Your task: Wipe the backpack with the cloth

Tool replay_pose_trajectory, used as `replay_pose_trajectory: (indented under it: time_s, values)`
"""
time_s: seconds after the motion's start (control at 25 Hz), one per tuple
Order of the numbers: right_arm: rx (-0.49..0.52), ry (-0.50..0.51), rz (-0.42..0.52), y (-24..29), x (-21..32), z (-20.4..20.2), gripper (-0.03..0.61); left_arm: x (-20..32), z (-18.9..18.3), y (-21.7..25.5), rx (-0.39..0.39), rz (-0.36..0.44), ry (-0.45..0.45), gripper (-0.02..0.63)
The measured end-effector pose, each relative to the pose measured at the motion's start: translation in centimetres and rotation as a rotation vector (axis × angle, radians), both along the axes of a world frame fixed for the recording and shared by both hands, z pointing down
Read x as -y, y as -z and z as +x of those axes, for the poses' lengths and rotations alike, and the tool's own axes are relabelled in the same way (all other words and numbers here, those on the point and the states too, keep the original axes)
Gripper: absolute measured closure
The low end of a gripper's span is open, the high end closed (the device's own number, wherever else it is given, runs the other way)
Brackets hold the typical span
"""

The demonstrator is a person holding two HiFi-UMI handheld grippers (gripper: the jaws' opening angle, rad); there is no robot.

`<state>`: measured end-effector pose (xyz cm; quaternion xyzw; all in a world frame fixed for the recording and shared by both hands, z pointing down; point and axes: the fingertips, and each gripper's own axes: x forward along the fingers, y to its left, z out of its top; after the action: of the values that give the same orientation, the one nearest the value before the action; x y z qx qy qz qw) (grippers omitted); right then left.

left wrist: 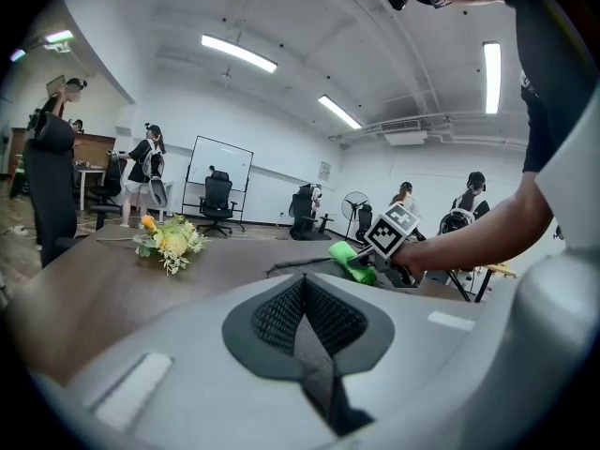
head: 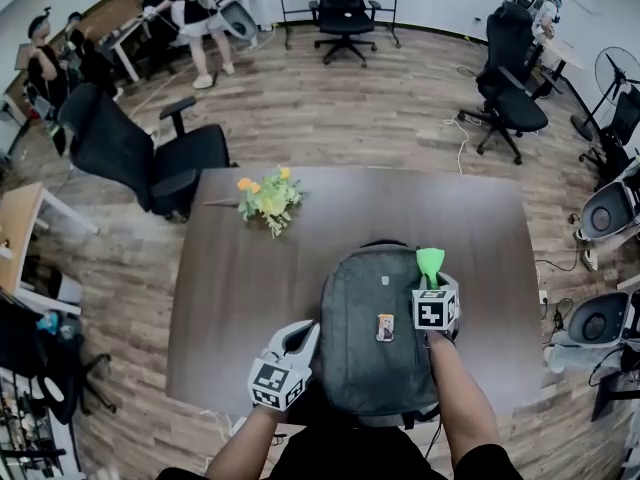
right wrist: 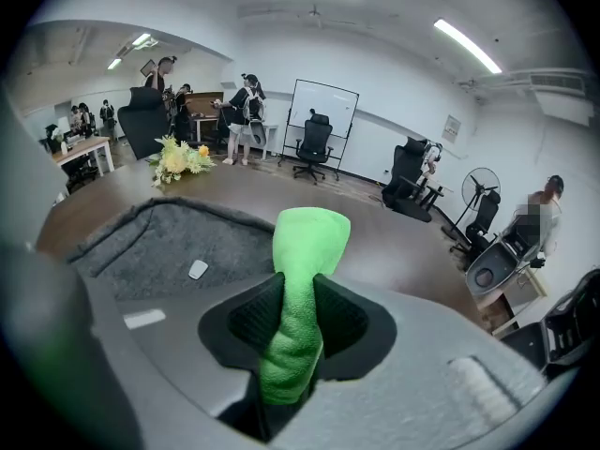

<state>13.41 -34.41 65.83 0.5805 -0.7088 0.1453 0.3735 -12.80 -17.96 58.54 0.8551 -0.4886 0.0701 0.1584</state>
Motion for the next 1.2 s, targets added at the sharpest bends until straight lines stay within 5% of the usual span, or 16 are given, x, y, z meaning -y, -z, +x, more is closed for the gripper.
replay_pose_trajectory:
  time_s: [0.24, 0.64, 1.2]
  values:
    - [0.025, 0.010, 0.026, 0.9, -0.8, -0.8, 0.483, -0.8, -0.3, 0.2, 0.004, 0.006, 0.010, 0.594]
    - [0.189, 0.160, 0.067, 4.0, -4.3, -8.6, 0.483, -2.0, -1.2, 0.6, 0.000, 0.024, 0.048, 0.594]
    - [0.400, 0.255, -0.149, 0.4, -9.3, -19.8, 0.483, -4.1, -3.4, 0.9, 0.009, 0.036, 0.096, 0.594]
